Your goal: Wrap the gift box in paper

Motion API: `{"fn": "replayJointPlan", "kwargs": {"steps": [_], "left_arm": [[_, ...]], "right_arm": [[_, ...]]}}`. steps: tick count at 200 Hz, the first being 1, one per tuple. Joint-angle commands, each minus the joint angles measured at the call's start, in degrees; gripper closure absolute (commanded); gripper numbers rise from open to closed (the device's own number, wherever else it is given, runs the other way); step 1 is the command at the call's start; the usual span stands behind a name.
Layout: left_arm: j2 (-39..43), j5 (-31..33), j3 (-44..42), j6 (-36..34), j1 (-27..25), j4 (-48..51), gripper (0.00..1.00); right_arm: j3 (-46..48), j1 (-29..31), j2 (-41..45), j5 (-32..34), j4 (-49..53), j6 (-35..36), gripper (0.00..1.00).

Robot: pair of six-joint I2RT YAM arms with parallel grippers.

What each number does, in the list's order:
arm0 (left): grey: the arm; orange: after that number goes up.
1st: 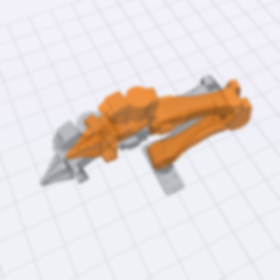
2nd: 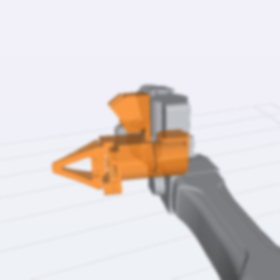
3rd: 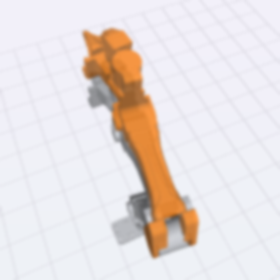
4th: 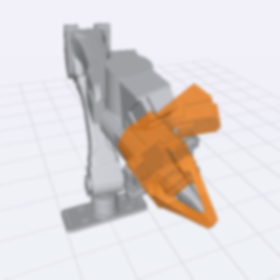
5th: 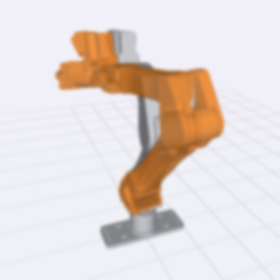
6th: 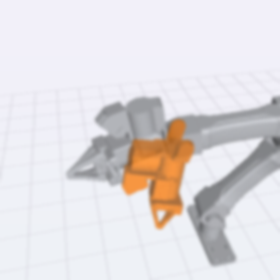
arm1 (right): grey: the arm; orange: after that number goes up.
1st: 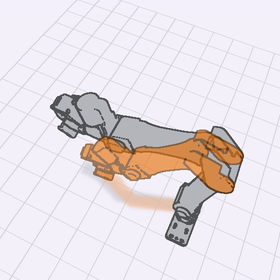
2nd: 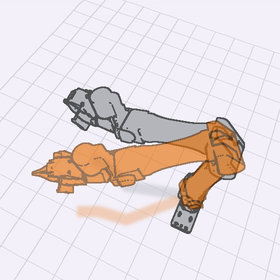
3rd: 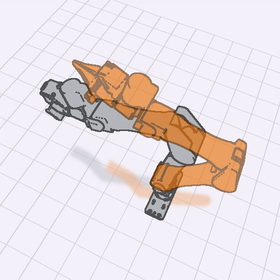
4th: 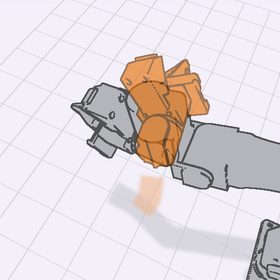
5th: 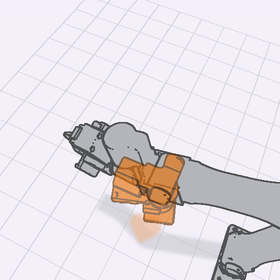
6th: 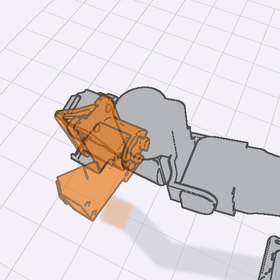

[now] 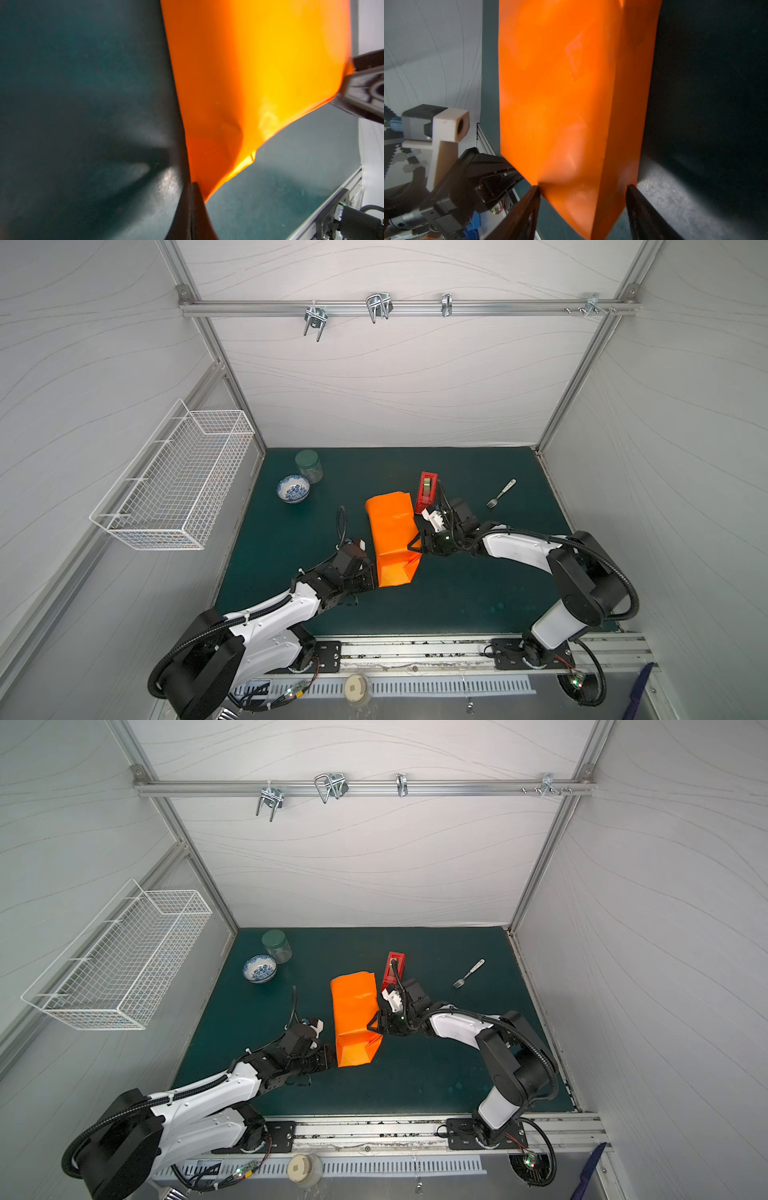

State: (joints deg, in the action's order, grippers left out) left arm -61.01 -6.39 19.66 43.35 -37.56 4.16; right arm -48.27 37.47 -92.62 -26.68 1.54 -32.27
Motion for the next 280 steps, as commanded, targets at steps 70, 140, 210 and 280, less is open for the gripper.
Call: {"fn": "replayJointPlan", "kwargs": {"steps": [70, 140, 210, 280], "left_arm": [[-4.0, 0.0, 3.2, 1.8, -2.5, -5.7, 1.00], [-8.4, 3.0, 5.5, 3.1, -4.5, -8.3, 0.99], [-11.2, 4.8, 6.8, 2.7, -4.6, -9.7, 0.99], [-14.3, 5.7, 7.5, 2.1, -4.7, -11.0, 0.99]], "right_arm": [[-1.7, -0.4, -3.2, 1.1, 0.1, 2.0, 0.40], [-0.8, -0.4, -3.9, 1.0, -0.8, 1.6, 0.44], [-0.2, -0.3, -4.2, 0.8, -1.4, 1.5, 0.46], [0.5, -0.2, -4.0, 0.9, -1.6, 1.4, 0.49]]}}
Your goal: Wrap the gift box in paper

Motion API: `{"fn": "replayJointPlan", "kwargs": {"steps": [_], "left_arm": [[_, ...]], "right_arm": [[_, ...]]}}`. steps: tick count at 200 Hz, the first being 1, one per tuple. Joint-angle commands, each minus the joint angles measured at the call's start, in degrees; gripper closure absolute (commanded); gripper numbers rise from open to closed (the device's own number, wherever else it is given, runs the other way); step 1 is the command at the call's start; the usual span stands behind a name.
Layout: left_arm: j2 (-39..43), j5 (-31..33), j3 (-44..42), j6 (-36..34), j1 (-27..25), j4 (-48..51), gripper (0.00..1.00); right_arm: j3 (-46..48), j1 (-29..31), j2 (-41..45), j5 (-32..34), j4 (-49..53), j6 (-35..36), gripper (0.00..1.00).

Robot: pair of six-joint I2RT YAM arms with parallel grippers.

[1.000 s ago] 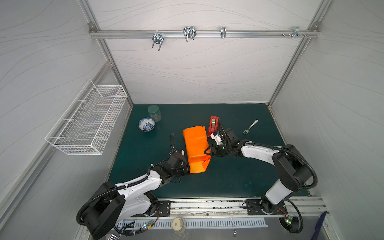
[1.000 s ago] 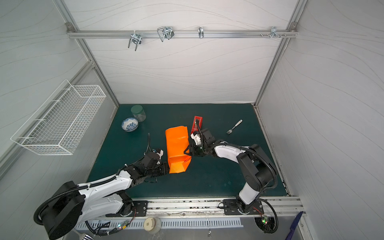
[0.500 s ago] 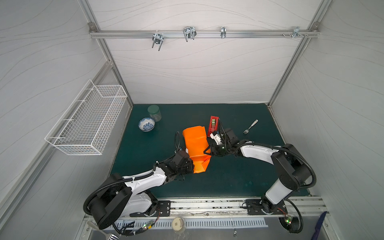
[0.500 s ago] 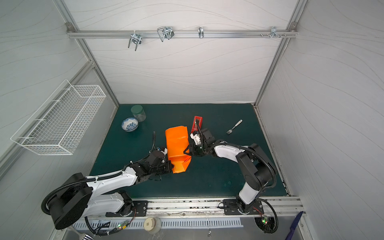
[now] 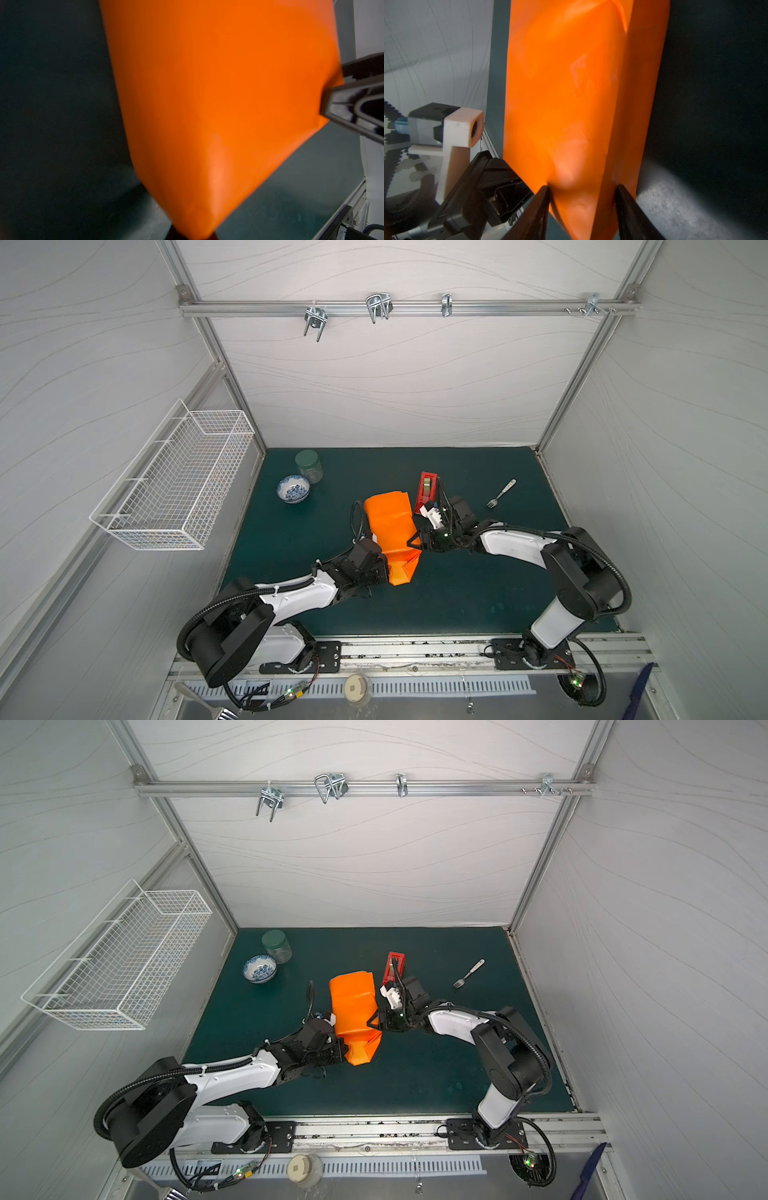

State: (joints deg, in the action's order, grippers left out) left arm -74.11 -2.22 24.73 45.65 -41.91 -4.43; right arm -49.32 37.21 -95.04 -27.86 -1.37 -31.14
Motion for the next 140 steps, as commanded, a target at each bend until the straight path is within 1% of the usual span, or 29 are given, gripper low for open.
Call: {"fn": "replayJointPlan", "kwargs": {"steps": [1, 37, 73, 140], "left_arm": [[-1.2, 1.5, 2.4, -0.2, -0.4, -2.4, 0.99], [-2.4, 2.2, 2.8, -0.5, -0.4, -3.2, 0.98], [-3.6, 2.9, 3.4, -0.8, -0.4, -3.7, 0.94], [-6.5, 3.9, 4.0, -1.5, -0.6, -4.4, 0.93]], "right_arm": [[1.5, 0.1, -1.6, 2.1, 1.4, 0.3, 0.49], [1.6, 0.1, -1.4, 2.3, 1.4, 0.3, 0.49], [1.7, 0.2, -1.4, 2.2, 1.3, 0.3, 0.50], [1.9, 0.3, -1.4, 2.1, 1.3, 0.3, 0.50]]}}
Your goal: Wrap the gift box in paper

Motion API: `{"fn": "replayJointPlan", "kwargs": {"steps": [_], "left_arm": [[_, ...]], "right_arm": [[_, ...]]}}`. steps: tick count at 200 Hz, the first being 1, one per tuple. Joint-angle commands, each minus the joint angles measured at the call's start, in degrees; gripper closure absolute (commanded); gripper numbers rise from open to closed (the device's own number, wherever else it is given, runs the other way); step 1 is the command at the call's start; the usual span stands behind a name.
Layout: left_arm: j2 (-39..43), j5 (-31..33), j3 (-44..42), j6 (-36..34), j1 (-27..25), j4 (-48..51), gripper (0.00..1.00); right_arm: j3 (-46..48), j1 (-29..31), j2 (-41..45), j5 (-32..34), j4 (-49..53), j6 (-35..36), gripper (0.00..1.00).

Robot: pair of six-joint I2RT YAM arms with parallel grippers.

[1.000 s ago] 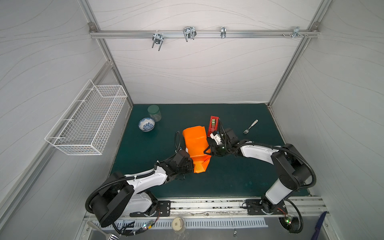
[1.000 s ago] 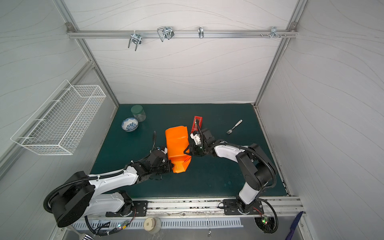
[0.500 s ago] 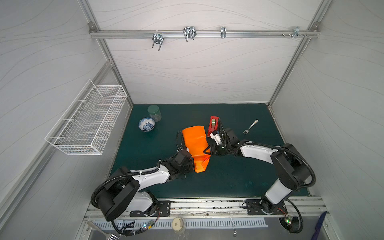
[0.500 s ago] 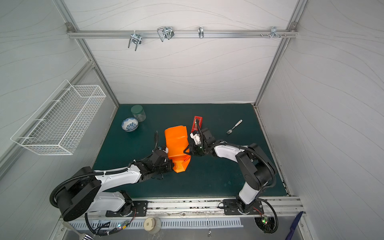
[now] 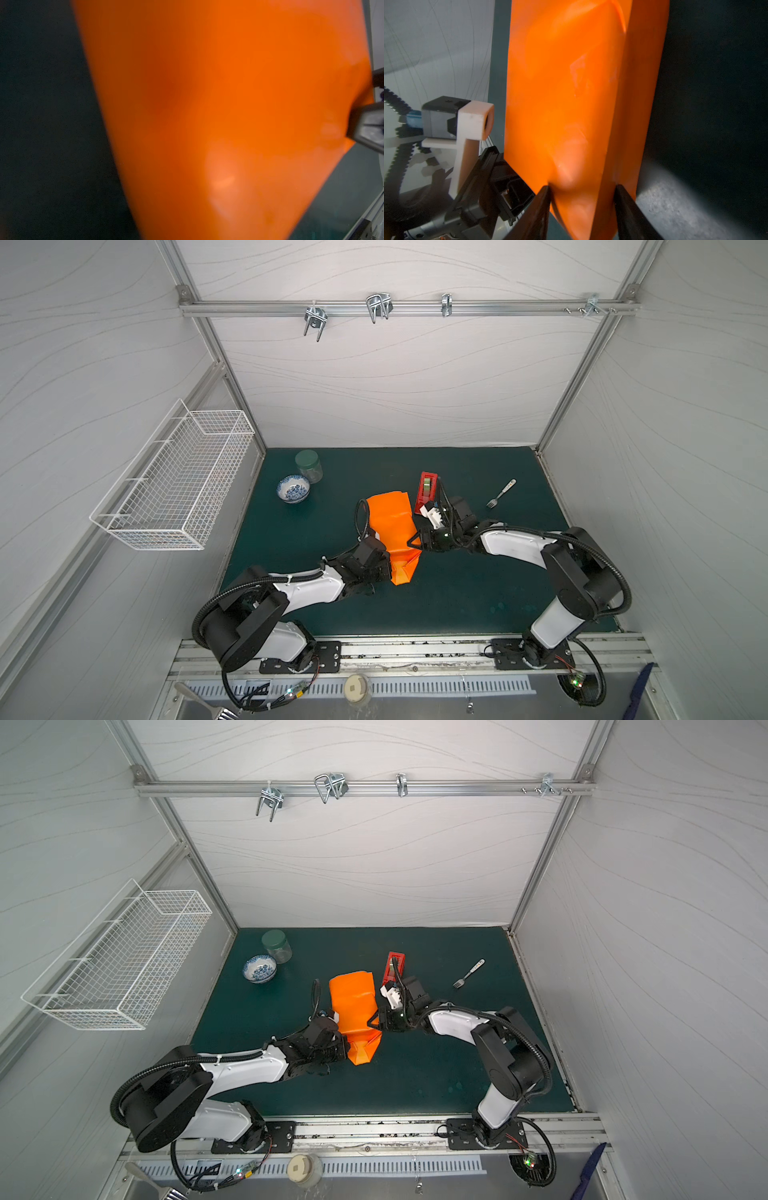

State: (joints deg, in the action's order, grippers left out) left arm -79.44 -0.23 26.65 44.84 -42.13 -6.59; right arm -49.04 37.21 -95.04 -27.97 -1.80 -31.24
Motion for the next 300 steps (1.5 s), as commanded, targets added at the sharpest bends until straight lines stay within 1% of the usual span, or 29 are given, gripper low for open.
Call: {"fn": "replayJointPlan", "kwargs": {"steps": [1, 87, 138, 199, 251, 272, 300], "left_arm": [[-1.2, 2.0, 2.1, -0.7, -0.3, -2.2, 0.93], [-3.9, 4.4, 1.8, -1.8, -0.6, -3.0, 0.88], [-3.9, 5.7, 1.2, -2.0, -1.0, -3.4, 0.85], [-5.6, 6.7, 1.1, -1.4, -1.1, -4.6, 0.78], [-5.9, 7.9, 1.0, -1.3, -1.3, -4.7, 0.77], [-6.1, 7.7, 1.0, -1.2, -1.3, -5.0, 0.75], [-4.2, 7.4, 0.6, -1.2, -1.3, -3.9, 0.74]], "right_arm": [[1.7, 0.3, -1.4, 2.3, 1.7, 0.4, 0.50], [1.5, 0.4, -1.8, 2.5, 1.6, 0.6, 0.51], [1.4, 0.4, -1.7, 2.6, 1.8, 0.7, 0.51], [1.7, 0.5, -1.6, 2.6, 1.9, 0.8, 0.52], [1.8, 0.4, -1.2, 2.6, 2.1, 1.1, 0.52], [1.8, 0.4, -1.2, 2.6, 2.1, 1.0, 0.53], [1.9, 0.4, -1.3, 2.6, 2.1, 1.1, 0.53]]}}
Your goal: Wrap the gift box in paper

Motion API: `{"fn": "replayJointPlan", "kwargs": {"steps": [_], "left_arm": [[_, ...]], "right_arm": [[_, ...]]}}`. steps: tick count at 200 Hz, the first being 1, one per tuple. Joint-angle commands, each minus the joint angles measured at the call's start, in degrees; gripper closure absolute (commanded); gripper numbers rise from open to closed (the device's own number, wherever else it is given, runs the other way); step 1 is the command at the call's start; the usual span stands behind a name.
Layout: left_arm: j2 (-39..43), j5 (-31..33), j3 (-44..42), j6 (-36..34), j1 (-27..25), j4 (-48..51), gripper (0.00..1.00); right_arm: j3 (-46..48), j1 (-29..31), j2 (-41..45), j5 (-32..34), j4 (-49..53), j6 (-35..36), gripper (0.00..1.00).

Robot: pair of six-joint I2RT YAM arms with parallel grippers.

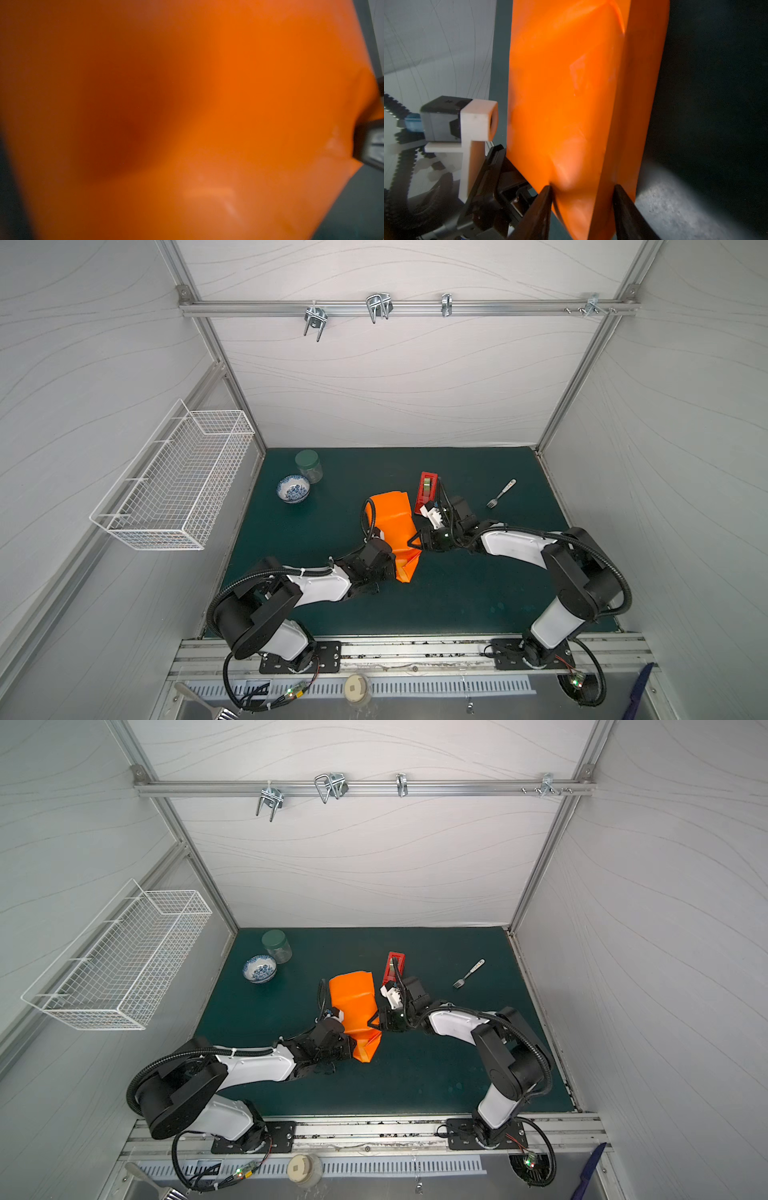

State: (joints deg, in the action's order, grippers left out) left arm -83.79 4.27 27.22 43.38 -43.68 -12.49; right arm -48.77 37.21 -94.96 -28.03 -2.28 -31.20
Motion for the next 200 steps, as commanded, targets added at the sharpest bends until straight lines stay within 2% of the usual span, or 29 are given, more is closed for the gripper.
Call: {"fn": "replayJointPlan", "kwargs": {"steps": [1, 50, 84, 141, 200], "left_arm": [[0.3, 2.9, 0.0, 0.3, 0.3, 2.1, 0.74], [5.7, 4.0, -2.2, -0.5, 0.3, 6.2, 0.72], [6.4, 4.3, -3.3, -1.1, 0.3, 7.1, 0.74], [4.0, 2.3, -3.3, -1.6, -0.5, 6.0, 0.92], [4.1, 2.3, -4.0, -0.8, -3.1, 6.5, 1.00]], "right_arm": [[1.7, 0.4, -1.4, 2.7, 2.5, 1.0, 0.53], [1.7, 0.4, -1.5, 2.7, 2.5, 1.1, 0.53], [1.9, 0.4, -2.0, 2.5, 2.0, 0.9, 0.53], [1.9, 0.4, -1.7, 2.6, 2.1, 0.7, 0.54], [1.5, 0.6, -1.7, 2.7, 2.2, 0.7, 0.54]]}}
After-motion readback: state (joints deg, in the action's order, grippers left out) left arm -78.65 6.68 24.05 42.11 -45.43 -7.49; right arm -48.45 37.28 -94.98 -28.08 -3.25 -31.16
